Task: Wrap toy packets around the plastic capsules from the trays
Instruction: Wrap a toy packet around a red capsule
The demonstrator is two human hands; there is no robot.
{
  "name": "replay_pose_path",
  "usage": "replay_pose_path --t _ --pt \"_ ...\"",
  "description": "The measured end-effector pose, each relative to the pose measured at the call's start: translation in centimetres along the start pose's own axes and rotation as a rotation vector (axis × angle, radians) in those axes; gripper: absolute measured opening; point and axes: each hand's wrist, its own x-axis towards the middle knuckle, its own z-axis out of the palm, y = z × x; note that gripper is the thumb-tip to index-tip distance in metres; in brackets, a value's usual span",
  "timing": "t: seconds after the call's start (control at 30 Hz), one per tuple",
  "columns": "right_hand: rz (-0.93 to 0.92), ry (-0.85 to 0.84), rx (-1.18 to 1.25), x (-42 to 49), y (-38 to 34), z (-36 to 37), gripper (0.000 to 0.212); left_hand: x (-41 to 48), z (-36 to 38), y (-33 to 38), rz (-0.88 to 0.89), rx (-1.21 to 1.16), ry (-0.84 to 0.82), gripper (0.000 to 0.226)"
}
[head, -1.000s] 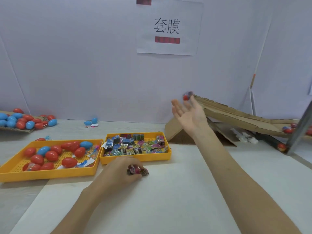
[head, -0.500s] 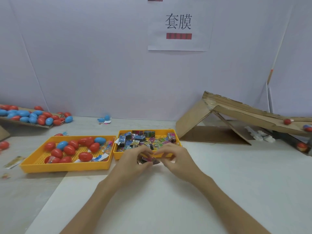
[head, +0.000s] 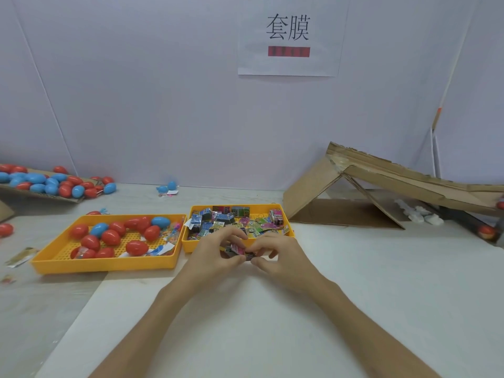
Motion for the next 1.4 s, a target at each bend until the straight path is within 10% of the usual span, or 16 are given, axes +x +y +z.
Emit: replay_pose_path --t 1.4 --pt "0.01 -0.072 -0.056 0.15 0.32 0.38 0.014 0.04 0.28 0.1 -0.013 0.06 -0.194 0.031"
